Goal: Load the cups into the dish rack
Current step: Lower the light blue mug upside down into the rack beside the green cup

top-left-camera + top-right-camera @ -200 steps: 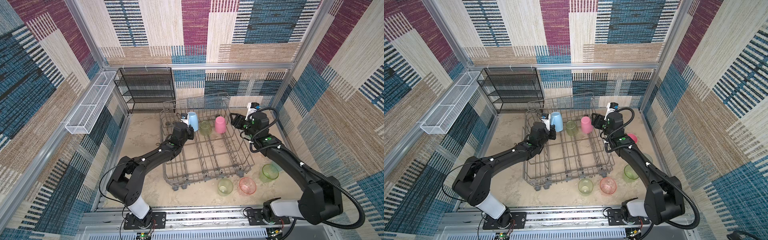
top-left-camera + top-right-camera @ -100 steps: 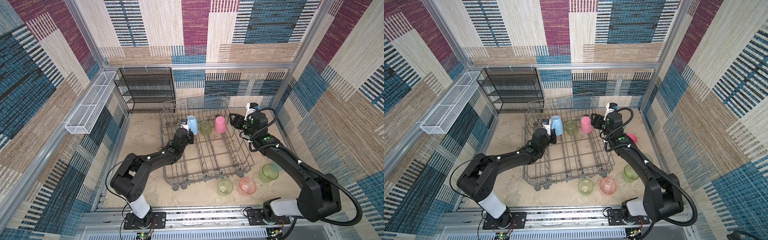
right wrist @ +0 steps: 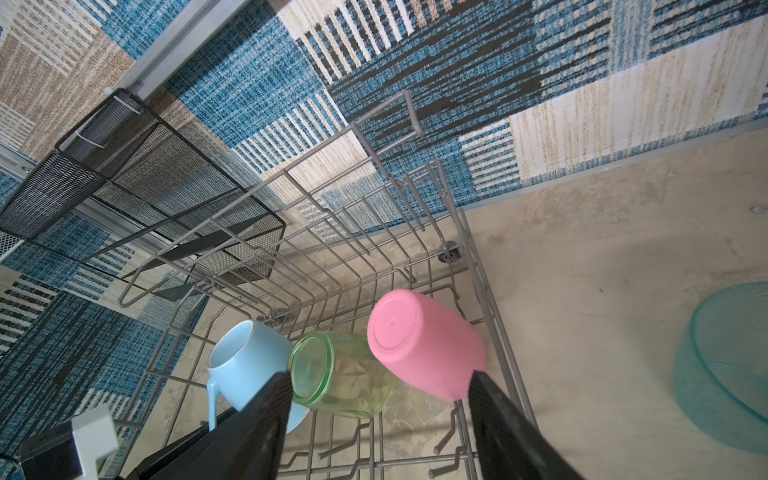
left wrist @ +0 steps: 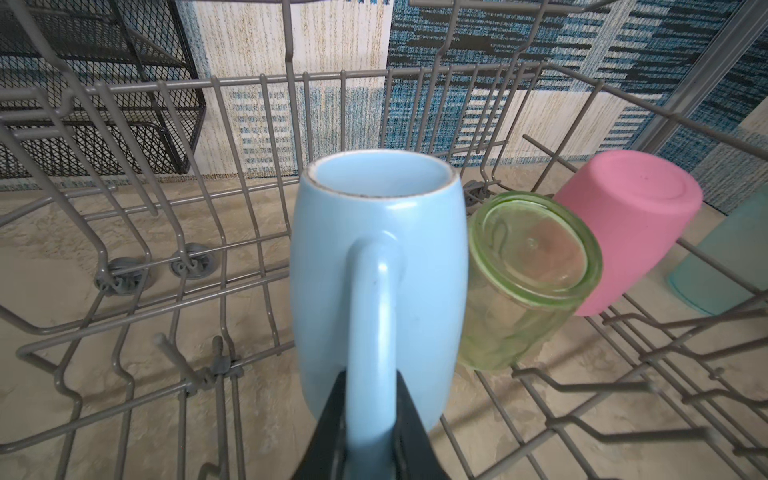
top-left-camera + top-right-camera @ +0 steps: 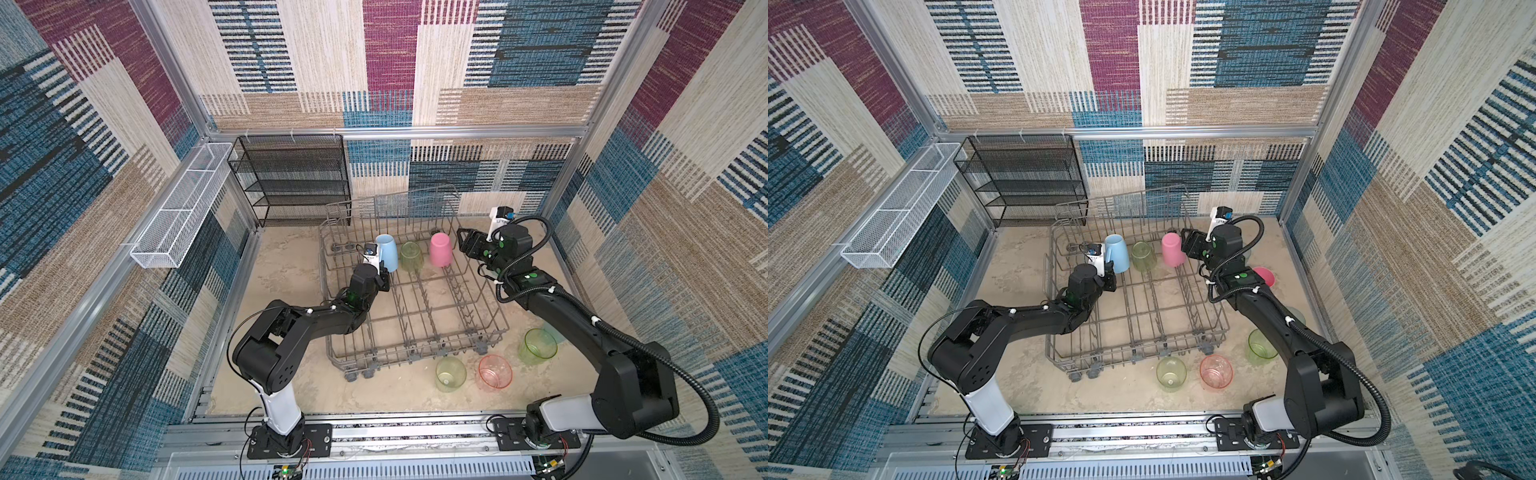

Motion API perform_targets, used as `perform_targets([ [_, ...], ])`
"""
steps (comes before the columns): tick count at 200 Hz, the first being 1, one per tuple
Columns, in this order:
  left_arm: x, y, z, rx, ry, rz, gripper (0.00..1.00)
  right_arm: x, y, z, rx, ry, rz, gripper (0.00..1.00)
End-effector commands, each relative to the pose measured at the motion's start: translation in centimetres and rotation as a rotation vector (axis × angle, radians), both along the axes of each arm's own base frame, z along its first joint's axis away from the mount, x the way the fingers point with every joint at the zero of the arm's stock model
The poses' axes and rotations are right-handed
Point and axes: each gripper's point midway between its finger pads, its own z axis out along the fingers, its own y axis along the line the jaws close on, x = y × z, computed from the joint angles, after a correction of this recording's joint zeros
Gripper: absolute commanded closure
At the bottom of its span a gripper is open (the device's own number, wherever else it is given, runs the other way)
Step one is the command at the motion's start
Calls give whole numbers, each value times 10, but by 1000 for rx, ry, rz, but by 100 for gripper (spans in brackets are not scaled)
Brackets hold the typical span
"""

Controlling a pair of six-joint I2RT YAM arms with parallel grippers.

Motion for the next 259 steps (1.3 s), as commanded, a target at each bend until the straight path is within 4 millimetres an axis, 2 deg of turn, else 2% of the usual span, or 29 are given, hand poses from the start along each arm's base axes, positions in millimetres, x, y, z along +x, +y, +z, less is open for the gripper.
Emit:
perform_targets([
  [1, -1, 2, 5, 2, -30, 12, 100, 2, 3, 10, 5, -43, 14, 30],
  [112, -16, -1, -14, 76, 30, -35, 91, 2, -2, 8, -19, -37, -2, 30],
  [207, -17, -8, -17, 135, 47, -67, 92, 0, -5, 1, -36, -1, -16, 30],
  [214, -20, -7, -26, 158, 79, -71, 92, 0, -6, 0, -35, 1, -16, 30],
  [259, -22, -12, -22, 174, 73, -79, 90, -1, -6, 0, -33, 3, -20, 30],
])
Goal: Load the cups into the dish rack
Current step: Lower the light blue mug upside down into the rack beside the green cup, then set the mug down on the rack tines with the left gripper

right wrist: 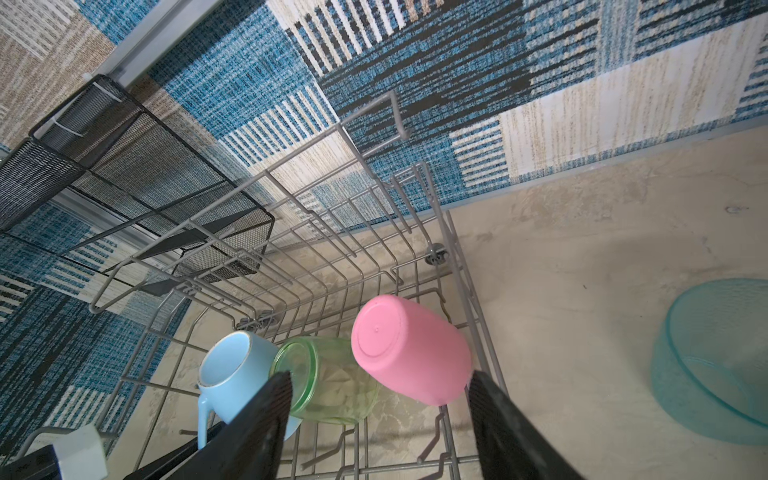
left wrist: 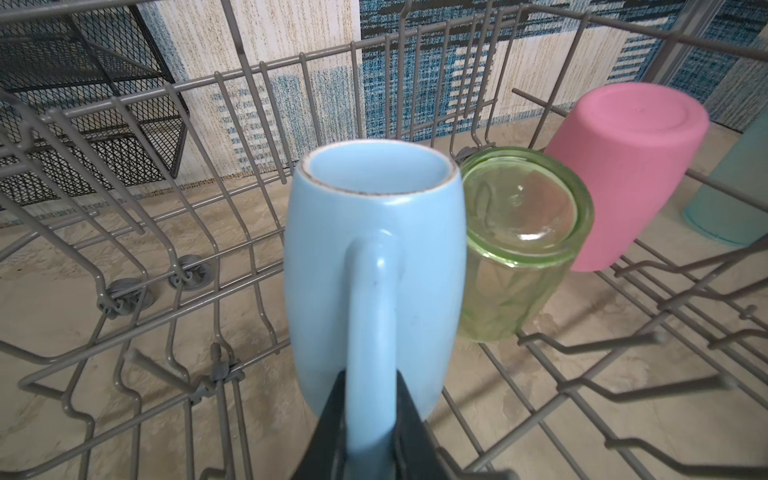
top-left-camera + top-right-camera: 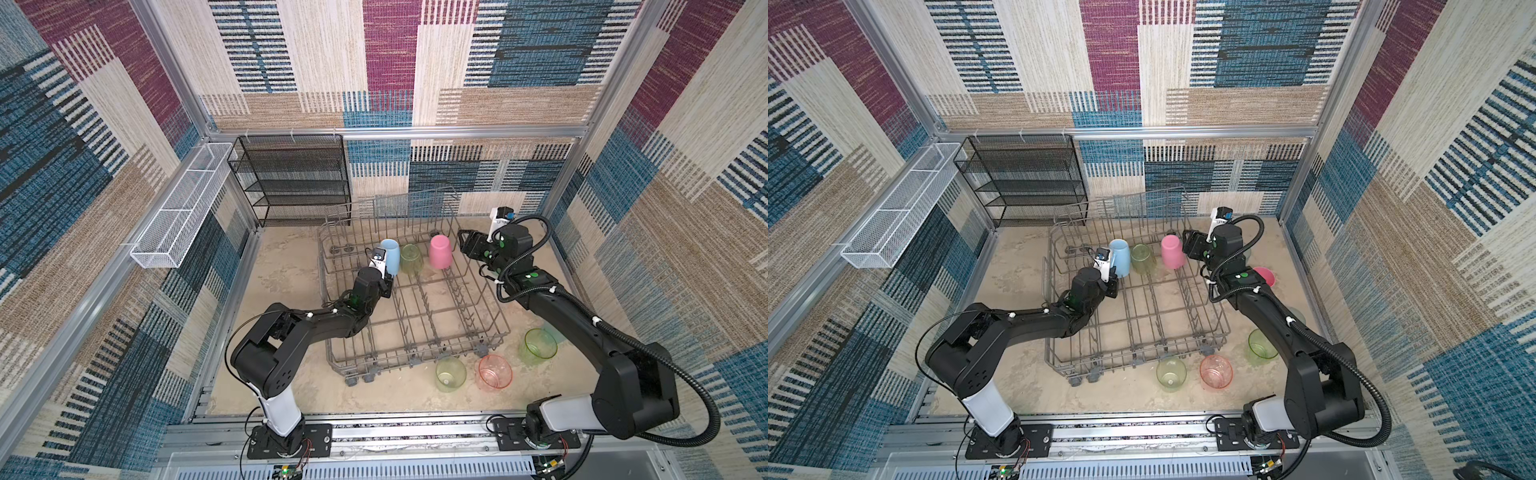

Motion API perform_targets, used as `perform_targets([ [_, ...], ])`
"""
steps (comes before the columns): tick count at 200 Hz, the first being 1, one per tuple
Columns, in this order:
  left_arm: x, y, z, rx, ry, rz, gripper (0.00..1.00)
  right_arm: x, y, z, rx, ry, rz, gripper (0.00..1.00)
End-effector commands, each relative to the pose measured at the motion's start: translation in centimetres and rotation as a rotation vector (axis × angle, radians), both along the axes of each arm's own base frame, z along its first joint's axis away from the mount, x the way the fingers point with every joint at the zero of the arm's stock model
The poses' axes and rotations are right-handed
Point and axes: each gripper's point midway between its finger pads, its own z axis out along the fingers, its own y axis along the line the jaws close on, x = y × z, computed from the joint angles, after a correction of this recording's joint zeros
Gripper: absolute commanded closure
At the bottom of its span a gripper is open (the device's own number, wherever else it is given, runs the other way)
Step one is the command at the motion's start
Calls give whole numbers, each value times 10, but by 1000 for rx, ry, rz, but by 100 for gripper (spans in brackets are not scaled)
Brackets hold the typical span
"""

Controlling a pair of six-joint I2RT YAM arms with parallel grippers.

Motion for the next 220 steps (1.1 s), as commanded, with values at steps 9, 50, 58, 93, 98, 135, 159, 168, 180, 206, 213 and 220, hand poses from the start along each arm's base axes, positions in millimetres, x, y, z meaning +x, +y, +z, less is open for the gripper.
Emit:
perform_targets([
  [9, -7, -3, -12, 41, 54, -21, 89, 0, -3, 3, -1, -7, -15, 30],
  [50, -9, -1, -12, 48, 52, -11, 87, 0, -6, -2, 0, 23, -40, 30],
  [58, -9, -1, -10, 44, 47, -11, 85, 0, -6, -4, 1, 36, -42, 30],
  [93, -10, -1, -5, 38, 41, -11, 77, -4, -12, -11, -15, 75, -66, 29],
  [98, -9, 0, -5, 37, 41, -10, 76, -4, -13, -11, -16, 76, -69, 29],
  [135, -10, 0, 0, 31, 38, -6, 69, -6, -13, -11, -21, 89, -70, 27],
  [159, -11, 4, 5, 28, 29, 5, 67, -5, -13, -10, -23, 92, -68, 27],
  [168, -12, 4, 8, 27, 25, 6, 65, -4, -14, -9, -25, 94, -73, 26],
  [180, -11, 4, 13, 22, 17, 9, 62, -3, -16, -7, -27, 99, -80, 26],
  [206, -11, 3, 22, 12, 11, 7, 52, -1, -20, -3, -27, 127, -94, 26],
  [213, -11, 3, 24, 6, 9, 8, 48, 0, -22, -2, -30, 134, -99, 25],
  [220, -11, 2, 27, 0, 7, 7, 45, 1, -24, -1, -31, 143, -107, 25],
])
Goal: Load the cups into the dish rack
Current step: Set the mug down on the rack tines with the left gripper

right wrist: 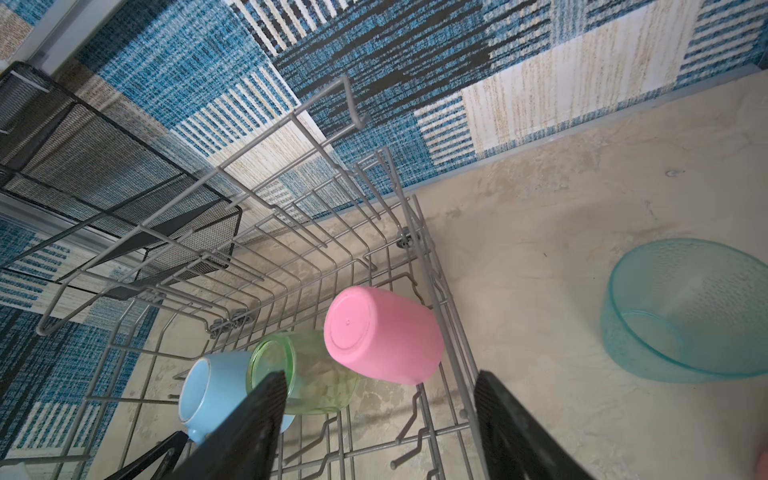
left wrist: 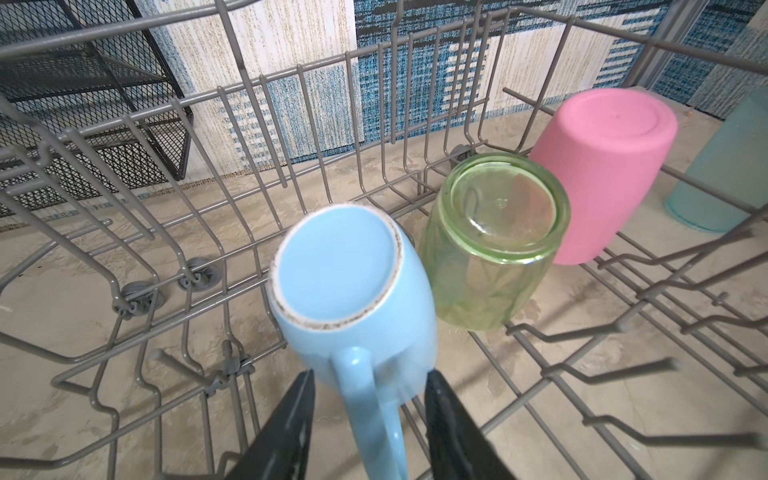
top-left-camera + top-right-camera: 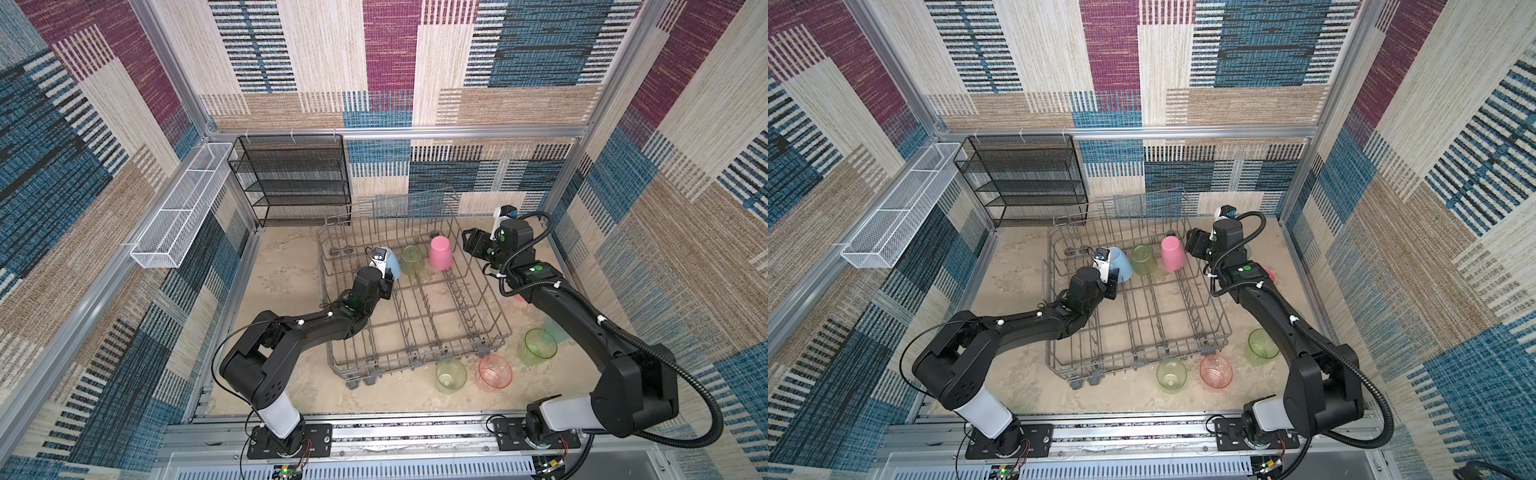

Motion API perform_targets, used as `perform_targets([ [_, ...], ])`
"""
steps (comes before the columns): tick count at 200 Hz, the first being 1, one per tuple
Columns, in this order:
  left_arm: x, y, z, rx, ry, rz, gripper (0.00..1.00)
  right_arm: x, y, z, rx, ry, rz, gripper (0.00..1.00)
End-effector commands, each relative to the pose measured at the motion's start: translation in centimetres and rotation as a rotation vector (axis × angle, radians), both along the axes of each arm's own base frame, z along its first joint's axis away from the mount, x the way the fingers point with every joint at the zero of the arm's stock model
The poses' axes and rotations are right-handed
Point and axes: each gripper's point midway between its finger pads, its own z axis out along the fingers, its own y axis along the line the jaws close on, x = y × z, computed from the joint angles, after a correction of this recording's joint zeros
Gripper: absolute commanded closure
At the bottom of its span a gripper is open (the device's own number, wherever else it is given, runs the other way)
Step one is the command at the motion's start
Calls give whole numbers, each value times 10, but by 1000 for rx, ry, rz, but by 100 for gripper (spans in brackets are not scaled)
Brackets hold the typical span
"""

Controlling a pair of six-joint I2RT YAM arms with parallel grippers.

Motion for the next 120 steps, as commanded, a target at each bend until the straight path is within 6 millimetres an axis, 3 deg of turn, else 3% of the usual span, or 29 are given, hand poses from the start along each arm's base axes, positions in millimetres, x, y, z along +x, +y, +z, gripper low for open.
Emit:
perform_targets([
  [1, 0, 0, 10, -18, -7, 8, 45, 1, -9, 0, -9, 35, -36, 25],
  [48, -8, -2, 29, -88, 0, -13, 18, 7, -34, 2, -7, 87, -110, 19],
  [91, -17, -7, 45, -162, 52, -38, 0, 19, -54, -18, -24, 200, -181, 19],
  [120, -25, -10, 52, -208, 100, -55, 1, 27, -72, -29, -17, 248, -238, 21],
])
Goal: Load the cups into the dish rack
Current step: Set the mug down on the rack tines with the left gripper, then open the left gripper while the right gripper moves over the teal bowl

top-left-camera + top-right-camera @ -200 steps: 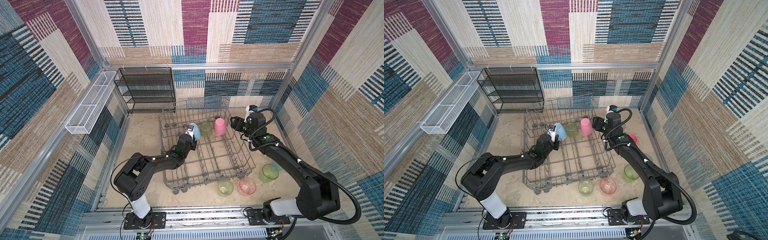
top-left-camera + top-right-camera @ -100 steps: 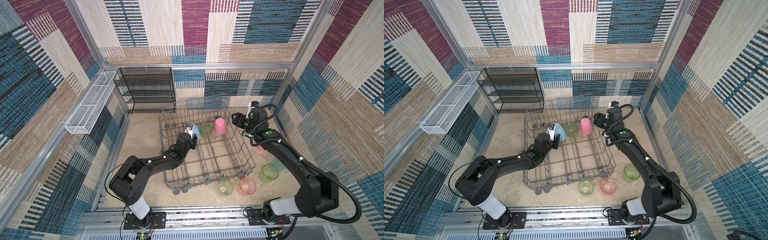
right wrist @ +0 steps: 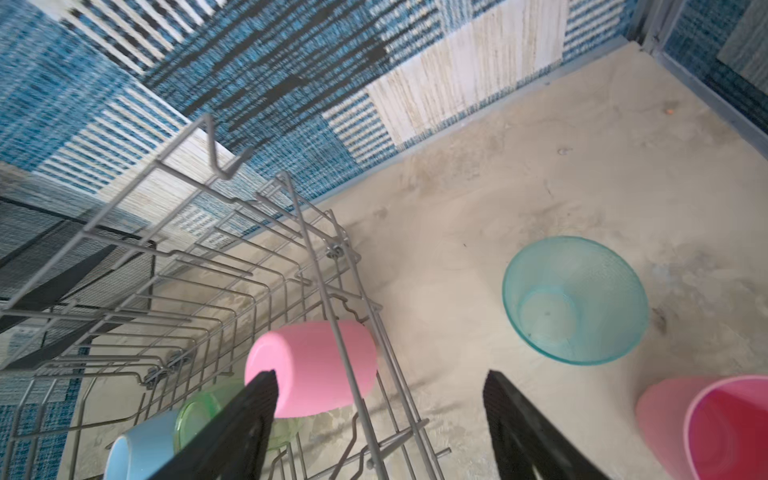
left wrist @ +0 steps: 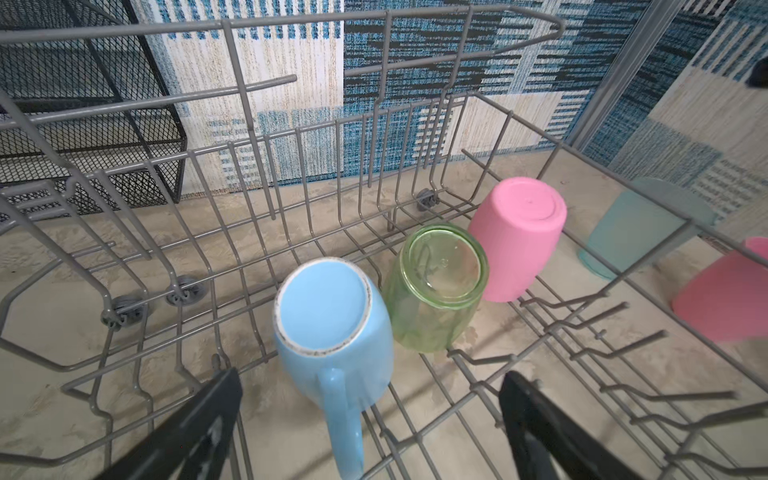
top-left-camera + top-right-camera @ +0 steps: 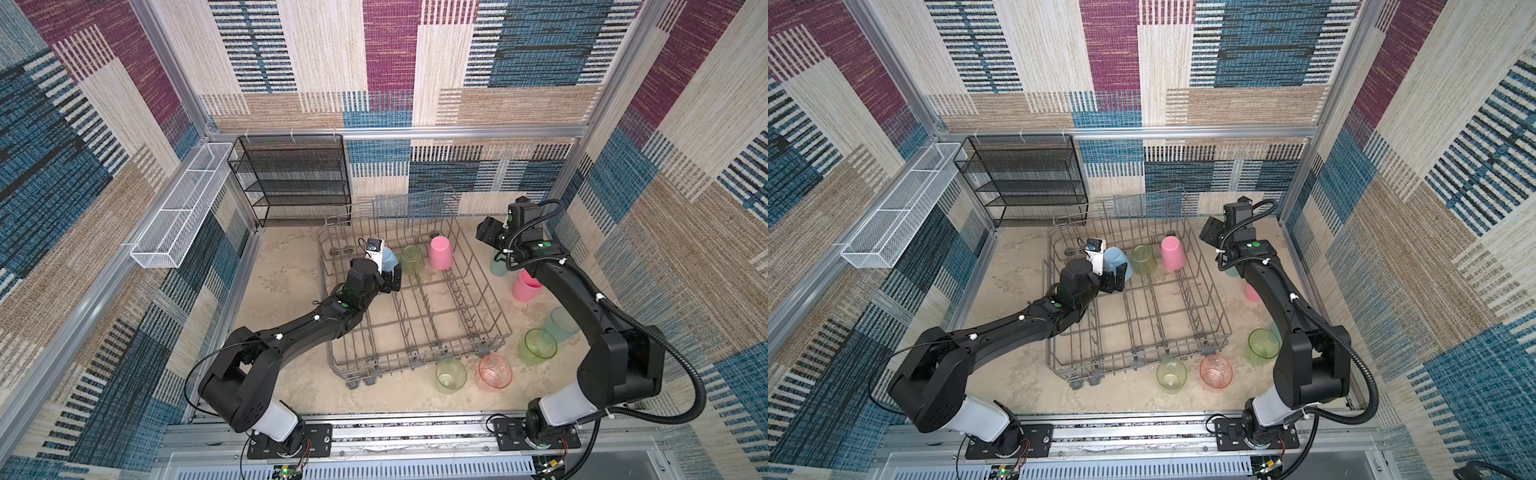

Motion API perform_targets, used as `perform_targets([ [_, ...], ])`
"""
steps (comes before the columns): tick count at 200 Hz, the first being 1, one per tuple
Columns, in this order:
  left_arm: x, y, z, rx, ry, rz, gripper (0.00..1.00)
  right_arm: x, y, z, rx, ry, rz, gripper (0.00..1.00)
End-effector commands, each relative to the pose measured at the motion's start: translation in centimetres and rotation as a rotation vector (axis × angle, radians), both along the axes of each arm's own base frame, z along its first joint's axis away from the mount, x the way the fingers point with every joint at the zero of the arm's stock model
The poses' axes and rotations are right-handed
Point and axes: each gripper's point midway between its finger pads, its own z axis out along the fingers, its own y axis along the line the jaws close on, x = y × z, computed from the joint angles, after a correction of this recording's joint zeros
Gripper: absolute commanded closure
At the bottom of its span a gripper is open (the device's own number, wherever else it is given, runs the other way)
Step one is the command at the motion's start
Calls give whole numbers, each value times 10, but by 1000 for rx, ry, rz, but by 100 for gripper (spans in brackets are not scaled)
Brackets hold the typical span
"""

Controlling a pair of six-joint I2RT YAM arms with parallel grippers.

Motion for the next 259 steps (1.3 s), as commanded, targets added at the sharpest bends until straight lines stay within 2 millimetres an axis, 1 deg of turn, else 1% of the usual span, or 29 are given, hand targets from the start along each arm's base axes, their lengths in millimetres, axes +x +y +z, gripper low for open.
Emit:
perform_targets([
  [1, -10, -4, -2, -56, 75, -21, 1, 1, -16, -12, 2, 58, -66, 21],
  [27, -19, -4, 10, -81, 68, -48, 1, 11, -36, -24, 14, 102, -117, 24],
  [49, -26, -8, 25, -106, 52, -94, 0, 20, -46, -37, 20, 146, -144, 25],
  [78, -36, -17, 39, -110, 40, -150, 0, 35, -52, -54, 15, 210, -160, 27],
  [86, -39, -20, 42, -107, 38, -162, 0, 35, -53, -64, 10, 239, -165, 28],
  [87, -40, -21, 42, -106, 38, -165, 0, 37, -54, -60, 11, 228, -166, 28],
  [89, -41, -21, 43, -106, 37, -167, 0, 39, -54, -57, 11, 222, -167, 28],
  [104, -46, -27, 46, -98, 35, -190, 1, 44, -54, -63, 20, 232, -166, 30],
  [128, -52, -34, 43, -49, 58, -196, 1, 47, -56, -74, 17, 265, -178, 33],
  [174, -52, -44, 40, 25, 109, -200, 1, 45, -64, -94, -28, 349, -209, 39],
  [205, -51, -51, 34, 51, 141, -209, 1, 46, -68, -101, -49, 378, -218, 44],
  [211, -50, -51, 32, 59, 147, -210, 1, 46, -69, -103, -57, 384, -219, 47],
  [232, -49, -53, 28, 81, 161, -207, 1, 47, -74, -108, -84, 400, -236, 48],
  [238, -49, -53, 27, 84, 160, -207, 1, 49, -74, -109, -89, 399, -234, 52],
  [252, -49, -54, 27, 86, 160, -209, 1, 53, -75, -112, -97, 405, -232, 53],
  [259, -48, -54, 27, 87, 160, -209, 1, 55, -75, -115, -103, 412, -230, 56],
])
